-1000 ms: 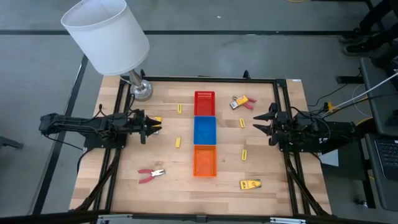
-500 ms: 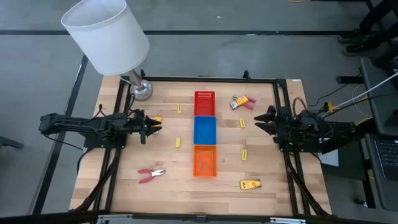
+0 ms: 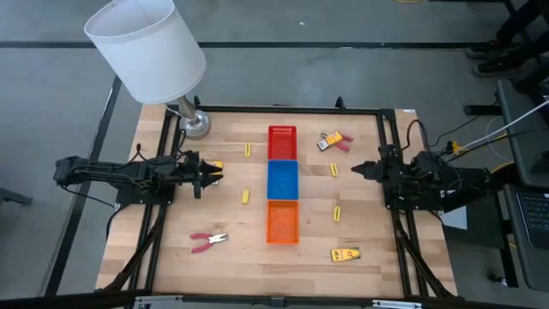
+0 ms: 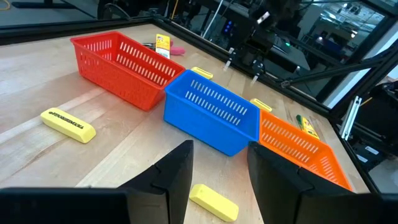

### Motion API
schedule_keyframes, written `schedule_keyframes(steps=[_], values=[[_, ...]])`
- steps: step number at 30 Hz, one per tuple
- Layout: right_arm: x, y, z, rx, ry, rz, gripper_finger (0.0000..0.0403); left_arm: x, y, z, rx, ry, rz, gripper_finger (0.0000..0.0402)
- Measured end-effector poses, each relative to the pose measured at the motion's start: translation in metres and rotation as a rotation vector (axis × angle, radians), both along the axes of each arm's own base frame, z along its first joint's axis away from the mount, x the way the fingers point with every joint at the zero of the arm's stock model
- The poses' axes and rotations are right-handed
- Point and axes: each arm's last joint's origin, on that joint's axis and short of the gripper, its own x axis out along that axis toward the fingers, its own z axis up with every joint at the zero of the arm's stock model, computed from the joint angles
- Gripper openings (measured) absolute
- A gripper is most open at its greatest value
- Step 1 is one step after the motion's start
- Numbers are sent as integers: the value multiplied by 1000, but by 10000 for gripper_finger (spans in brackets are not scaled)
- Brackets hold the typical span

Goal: Pick & Place School Supplies
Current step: Put the yellow crayon box into the blue bin

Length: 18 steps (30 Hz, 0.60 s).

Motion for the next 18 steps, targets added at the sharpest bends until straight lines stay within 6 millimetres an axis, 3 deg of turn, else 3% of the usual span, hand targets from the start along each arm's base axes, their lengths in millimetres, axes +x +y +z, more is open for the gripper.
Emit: schedule_keyframes(steps=[7,11,15,18], values=[[-4,-2,23,-125,-243,-95,162,0,0,0,-5,-2,5,148],[-4,-3,32,-161,-319,-168,162,1,3,7,0,-77,99,148],[2,-4,34,-145,-322,-208,162,1,3,19,-309,-273,118,148],[12,-2,31,-126,-276,-234,162,0,6,30,-416,-428,219,148]])
